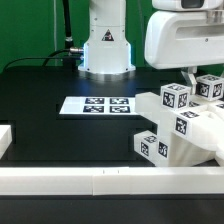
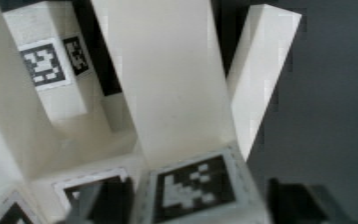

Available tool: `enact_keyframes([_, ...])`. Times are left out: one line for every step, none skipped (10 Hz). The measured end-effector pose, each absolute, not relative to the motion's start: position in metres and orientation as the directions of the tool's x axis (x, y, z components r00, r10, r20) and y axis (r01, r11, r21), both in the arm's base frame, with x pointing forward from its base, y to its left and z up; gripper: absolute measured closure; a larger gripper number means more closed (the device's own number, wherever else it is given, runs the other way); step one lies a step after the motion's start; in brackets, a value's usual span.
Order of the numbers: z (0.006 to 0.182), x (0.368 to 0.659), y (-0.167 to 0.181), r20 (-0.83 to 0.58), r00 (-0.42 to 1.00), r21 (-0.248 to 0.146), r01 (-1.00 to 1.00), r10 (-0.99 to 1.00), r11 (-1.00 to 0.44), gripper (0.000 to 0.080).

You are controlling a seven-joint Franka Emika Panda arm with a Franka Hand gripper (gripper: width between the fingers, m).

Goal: Assemble chair

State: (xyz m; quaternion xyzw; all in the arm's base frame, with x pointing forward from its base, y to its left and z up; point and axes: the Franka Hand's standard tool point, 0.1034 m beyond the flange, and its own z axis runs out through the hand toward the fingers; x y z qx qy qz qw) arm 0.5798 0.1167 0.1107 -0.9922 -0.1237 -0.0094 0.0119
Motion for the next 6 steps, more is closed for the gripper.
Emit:
enact_keyframes([0.1107, 0.5798, 0.1167, 0.021, 0.973, -0.022, 0.230, 0.229, -0.973, 0.0536])
enact_keyframes([0.1107, 0.5798, 0.1168, 0.021, 0.976, -0.022, 0.219, 0.219, -0.975, 0.0534])
enact_keyframes([0.1106, 0.5797, 0.1169, 0.020, 0.985, -0.024, 0.174, 0.174, -0.984, 0.0534])
enact_keyframes([0.1104, 0.5795, 0.1174, 0.017, 0.999, -0.033, 0.050, 0.050, -0.998, 0.0534])
enact_keyframes([0.1103, 0.5795, 0.1174, 0.016, 0.999, -0.035, -0.030, -0.031, -0.999, 0.0534])
enact_keyframes([0.1103, 0.5797, 0.1176, 0.015, 0.994, -0.038, -0.107, -0.108, -0.994, 0.0534])
